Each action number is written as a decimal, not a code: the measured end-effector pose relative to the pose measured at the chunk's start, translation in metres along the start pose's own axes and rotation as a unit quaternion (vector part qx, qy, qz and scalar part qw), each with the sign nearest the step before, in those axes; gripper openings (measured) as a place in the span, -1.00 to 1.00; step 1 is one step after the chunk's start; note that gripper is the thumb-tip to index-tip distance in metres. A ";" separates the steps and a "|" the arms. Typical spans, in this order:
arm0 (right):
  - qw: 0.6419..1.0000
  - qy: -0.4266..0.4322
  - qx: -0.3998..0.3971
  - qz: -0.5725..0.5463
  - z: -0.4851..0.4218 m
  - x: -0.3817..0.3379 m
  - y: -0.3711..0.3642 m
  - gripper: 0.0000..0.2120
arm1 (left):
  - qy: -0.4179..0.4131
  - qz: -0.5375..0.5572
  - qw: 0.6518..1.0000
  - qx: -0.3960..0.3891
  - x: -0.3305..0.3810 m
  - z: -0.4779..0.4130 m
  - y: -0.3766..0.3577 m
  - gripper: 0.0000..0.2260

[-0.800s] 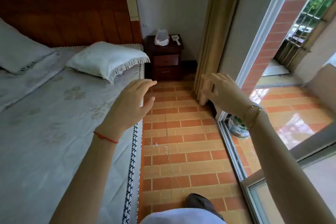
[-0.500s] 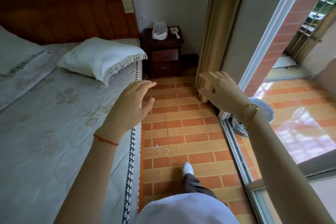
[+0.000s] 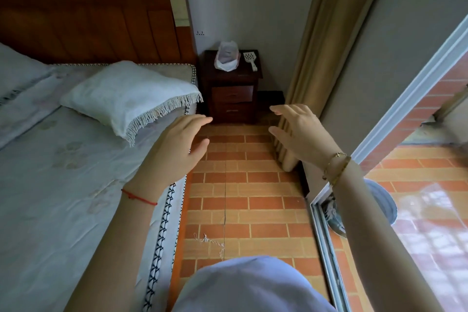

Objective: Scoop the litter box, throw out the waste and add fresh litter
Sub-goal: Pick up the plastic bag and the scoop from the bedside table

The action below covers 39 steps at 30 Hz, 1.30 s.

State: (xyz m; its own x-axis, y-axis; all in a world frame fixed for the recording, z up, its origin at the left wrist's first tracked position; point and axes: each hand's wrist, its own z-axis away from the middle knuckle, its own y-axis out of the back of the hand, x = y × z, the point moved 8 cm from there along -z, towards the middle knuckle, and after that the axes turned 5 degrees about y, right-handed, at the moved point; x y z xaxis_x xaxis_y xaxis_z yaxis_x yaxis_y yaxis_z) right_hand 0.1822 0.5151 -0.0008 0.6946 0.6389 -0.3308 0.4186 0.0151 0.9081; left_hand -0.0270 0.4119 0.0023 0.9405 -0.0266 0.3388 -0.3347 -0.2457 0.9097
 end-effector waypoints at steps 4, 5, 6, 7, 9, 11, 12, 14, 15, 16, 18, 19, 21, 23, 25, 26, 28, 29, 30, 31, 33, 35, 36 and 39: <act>1.000 0.005 -0.019 -0.005 -0.038 0.024 -0.014 -0.54 | 0.008 -0.002 1.000 -0.007 -0.011 -0.039 -0.014 -0.61; 1.000 0.005 -0.021 -0.004 -0.047 0.030 -0.018 -0.54 | 0.009 -0.002 1.000 -0.010 -0.015 -0.048 -0.017 -0.61; 1.000 0.003 -0.023 -0.004 -0.056 0.036 -0.022 -0.54 | 0.010 -0.003 1.000 -0.011 -0.019 -0.059 -0.021 -0.61; 1.000 0.001 -0.026 -0.004 -0.064 0.042 -0.026 -0.54 | 0.011 -0.005 1.000 -0.012 -0.023 -0.069 -0.025 -0.61; 1.000 -0.007 -0.028 -0.007 -0.081 0.055 -0.035 -0.54 | 0.013 -0.006 1.000 -0.015 -0.032 -0.090 -0.033 -0.61; 0.999 -0.014 -0.031 -0.008 -0.100 0.068 -0.043 -0.54 | 0.016 -0.004 1.000 -0.018 -0.041 -0.112 -0.041 -0.61; 0.999 -0.019 -0.032 -0.008 -0.110 0.075 -0.048 -0.54 | 0.018 -0.003 1.000 -0.021 -0.047 -0.125 -0.046 -0.60; 0.999 -0.026 -0.035 -0.010 -0.134 0.088 -0.057 -0.54 | 0.018 -0.004 0.999 -0.032 -0.060 -0.150 -0.057 -0.59; 0.999 -0.027 -0.036 -0.011 -0.148 0.094 -0.061 -0.54 | 0.018 -0.002 0.999 -0.038 -0.068 -0.164 -0.063 -0.59; 0.999 -0.028 -0.038 -0.013 -0.162 0.099 -0.065 -0.54 | 0.017 0.001 0.999 -0.042 -0.076 -0.179 -0.067 -0.59; 0.998 -0.031 -0.045 -0.016 -0.194 0.109 -0.072 -0.55 | 0.015 0.010 0.999 -0.045 -0.093 -0.209 -0.072 -0.59; 0.998 -0.030 -0.045 -0.018 -0.212 0.113 -0.074 -0.55 | 0.014 0.012 0.999 -0.044 -0.101 -0.225 -0.073 -0.59; 0.999 -0.029 -0.036 -0.020 -0.249 0.122 -0.075 -0.55 | 0.009 0.015 0.999 -0.039 -0.117 -0.261 -0.073 -0.60; 0.999 -0.032 -0.025 -0.024 -0.287 0.130 -0.074 -0.55 | 0.004 0.018 0.999 -0.035 -0.132 -0.297 -0.073 -0.60; 0.999 -0.031 -0.020 -0.034 -0.325 0.139 -0.078 -0.55 | -0.002 0.020 0.999 -0.028 -0.146 -0.332 -0.073 -0.61; 0.999 -0.030 -0.019 -0.037 -0.343 0.143 -0.080 -0.55 | -0.005 0.024 0.999 -0.024 -0.152 -0.348 -0.073 -0.61; 0.999 -0.031 -0.015 -0.040 -0.375 0.154 -0.085 -0.56 | -0.007 0.033 0.999 -0.020 -0.163 -0.378 -0.075 -0.61; 0.998 -0.036 -0.013 -0.042 -0.389 0.160 -0.088 -0.56 | -0.009 0.037 0.999 -0.022 -0.168 -0.392 -0.078 -0.61; 0.998 -0.044 -0.010 -0.045 -0.401 0.166 -0.092 -0.56 | -0.010 0.041 0.999 -0.026 -0.173 -0.405 -0.081 -0.61; 0.997 -0.052 -0.008 -0.049 -0.412 0.171 -0.096 -0.56 | -0.010 0.044 0.999 -0.031 -0.178 -0.418 -0.085 -0.61; 0.997 -0.063 -0.003 -0.050 -0.431 0.181 -0.105 -0.56 | -0.010 0.048 0.998 -0.041 -0.189 -0.440 -0.094 -0.61; 0.996 -0.069 -0.009 -0.050 -0.447 0.190 -0.116 -0.56 | -0.012 0.051 0.997 -0.050 -0.198 -0.461 -0.103 -0.61; 0.996 -0.072 -0.014 -0.054 -0.456 0.196 -0.121 -0.56 | -0.010 0.054 0.997 -0.053 -0.203 -0.471 -0.107 -0.61; 0.995 -0.074 -0.023 -0.064 -0.485 0.215 -0.133 -0.57 | -0.004 0.055 0.997 -0.058 -0.218 -0.502 -0.118 -0.61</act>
State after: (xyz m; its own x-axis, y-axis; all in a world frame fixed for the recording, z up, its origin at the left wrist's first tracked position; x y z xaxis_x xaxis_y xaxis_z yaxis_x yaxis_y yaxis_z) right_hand -0.0075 1.0233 -0.0683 0.7167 0.5095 -0.4762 0.4853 0.1260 0.8652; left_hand -0.2219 0.9327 -0.0581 0.8982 -0.0556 0.4361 -0.4396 -0.1275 0.8891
